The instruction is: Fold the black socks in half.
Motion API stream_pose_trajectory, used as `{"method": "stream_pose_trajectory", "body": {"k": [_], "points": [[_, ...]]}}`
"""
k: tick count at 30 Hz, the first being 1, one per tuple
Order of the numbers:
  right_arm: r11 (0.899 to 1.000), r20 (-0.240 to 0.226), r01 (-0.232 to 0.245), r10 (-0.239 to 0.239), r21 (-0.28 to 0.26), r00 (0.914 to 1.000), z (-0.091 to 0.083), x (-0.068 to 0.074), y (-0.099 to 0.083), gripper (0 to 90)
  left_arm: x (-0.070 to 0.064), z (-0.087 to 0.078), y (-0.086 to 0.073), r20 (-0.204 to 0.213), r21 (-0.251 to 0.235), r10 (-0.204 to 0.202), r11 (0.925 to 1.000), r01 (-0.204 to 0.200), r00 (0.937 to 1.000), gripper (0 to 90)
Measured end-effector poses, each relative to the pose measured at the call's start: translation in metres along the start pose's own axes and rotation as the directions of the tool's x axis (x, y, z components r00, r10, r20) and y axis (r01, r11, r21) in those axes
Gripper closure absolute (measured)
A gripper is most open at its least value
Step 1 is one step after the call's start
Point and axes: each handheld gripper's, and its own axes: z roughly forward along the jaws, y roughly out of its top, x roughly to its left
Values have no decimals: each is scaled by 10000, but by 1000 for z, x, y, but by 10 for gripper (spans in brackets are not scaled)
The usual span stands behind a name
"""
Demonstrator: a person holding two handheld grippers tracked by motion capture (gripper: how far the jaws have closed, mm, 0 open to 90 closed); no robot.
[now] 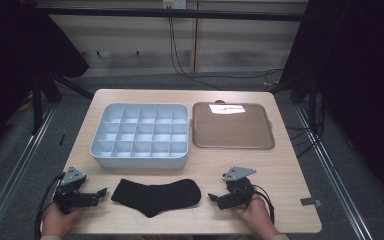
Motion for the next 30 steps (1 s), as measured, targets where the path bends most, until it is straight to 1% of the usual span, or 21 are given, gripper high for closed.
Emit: {"method": "stream_pose_trajectory", "body": {"k": [5,7,13,14,15,19,21,22,24,26,27,28,29,30], "points": [[10000,9,-52,52,32,10000,0,0,0,117,0,0,0,8,9,24,10000,-24,10000,80],[10000,13,-33,33,22,10000,0,0,0,117,0,0,0,13,64,129,9999,-129,9999,67],[10000,16,-32,32,21,10000,0,1,0,117,0,1,1,136,103,131,9999,-132,9998,39],[10000,17,-33,33,20,10000,0,1,0,117,0,1,1,168,148,177,9997,-179,9997,39],[10000,25,-44,44,17,10000,0,1,0,118,-1,2,1,169,294,344,9990,-349,9993,0],[10000,48,-23,23,-13,10000,0,1,0,128,-1,2,1,100,303,289,9991,-292,9995,0],[10000,60,-51,52,-21,10000,-1,2,0,133,-1,2,1,72,271,217,9994,-218,9997,0],[10000,78,-21,21,-57,10000,-1,2,0,139,-2,3,2,81,246,103,9996,-105,9999,0],[10000,40,19,-19,-61,10000,-2,3,-1,157,-2,3,4,-15,391,77,9992,-76,10000,0],[10000,13,-5,5,20,10000,-3,4,0,191,-3,4,6,3,588,33,9983,-33,10000,0],[10000,5,56,-56,48,10000,-4,4,0,210,-4,3,8,22,769,125,9970,-127,9999,0],[9999,-39,60,-60,90,10000,-4,6,1,228,-6,3,9,31,859,75,9963,-78,10000,5],[9999,-39,60,-60,90,10000,-4,6,1,228,-6,3,9,31,859,75,9963,-78,10000,18],[9995,-139,320,-319,63,9994,-5,8,2,286,-8,2,12,86,1053,245,9941,-253,9997,51]]}}
